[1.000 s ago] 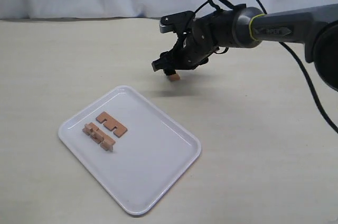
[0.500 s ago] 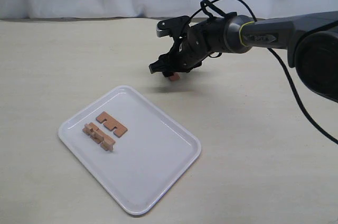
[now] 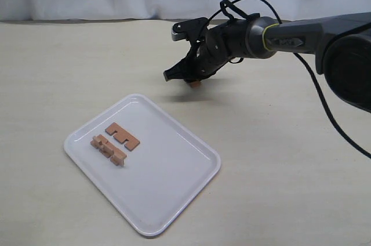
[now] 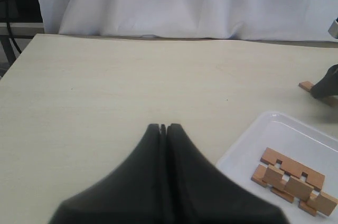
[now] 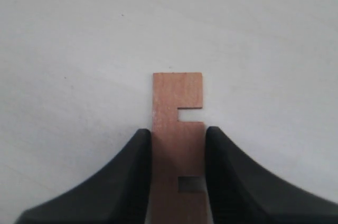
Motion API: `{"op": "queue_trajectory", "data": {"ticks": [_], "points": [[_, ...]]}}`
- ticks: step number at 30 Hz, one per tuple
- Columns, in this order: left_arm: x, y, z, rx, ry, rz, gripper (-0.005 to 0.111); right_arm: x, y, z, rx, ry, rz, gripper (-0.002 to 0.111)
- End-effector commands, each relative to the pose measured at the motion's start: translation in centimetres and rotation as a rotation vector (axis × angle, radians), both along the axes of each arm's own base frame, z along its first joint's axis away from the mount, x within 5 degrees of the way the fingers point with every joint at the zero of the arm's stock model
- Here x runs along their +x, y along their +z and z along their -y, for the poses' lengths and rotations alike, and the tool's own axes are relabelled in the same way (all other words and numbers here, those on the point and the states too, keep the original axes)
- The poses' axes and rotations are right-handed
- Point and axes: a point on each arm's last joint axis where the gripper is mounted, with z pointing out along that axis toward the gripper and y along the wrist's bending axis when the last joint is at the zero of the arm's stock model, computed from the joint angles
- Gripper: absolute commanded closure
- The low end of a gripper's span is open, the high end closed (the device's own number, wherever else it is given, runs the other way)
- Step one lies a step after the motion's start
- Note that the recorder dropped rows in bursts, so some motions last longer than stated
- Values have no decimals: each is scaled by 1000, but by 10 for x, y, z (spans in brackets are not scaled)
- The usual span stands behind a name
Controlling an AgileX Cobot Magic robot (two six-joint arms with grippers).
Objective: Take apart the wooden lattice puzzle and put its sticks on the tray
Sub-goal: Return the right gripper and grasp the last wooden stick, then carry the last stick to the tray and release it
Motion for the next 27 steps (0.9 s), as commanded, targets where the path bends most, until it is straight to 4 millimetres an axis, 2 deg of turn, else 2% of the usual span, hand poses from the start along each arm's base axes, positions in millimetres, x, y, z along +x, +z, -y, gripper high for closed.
{"op": "queue_trajectory", "data": {"ticks": [1,2,7,14,17,24,27], "points": [[0,0,1,-4,-8,11,107,1,2,1,-19,16,-3,99],[0,0,1,-4,-8,11,107,1,2,1,-19,16,-3,104],[0,0,1,-4,-8,11,107,-1,13,1,-22,17,1,104],[0,0,1,-4,-8,11,107,-7,49,3,-37,28,13,104],[0,0,0,-2,-8,10,107,-16,61,-2,-36,45,25,104],[0,0,0,-2,-8,8,107,-48,68,-50,-49,182,21,104],[0,0,0,-2,-8,8,107,-65,59,-74,-52,244,4,104]]}}
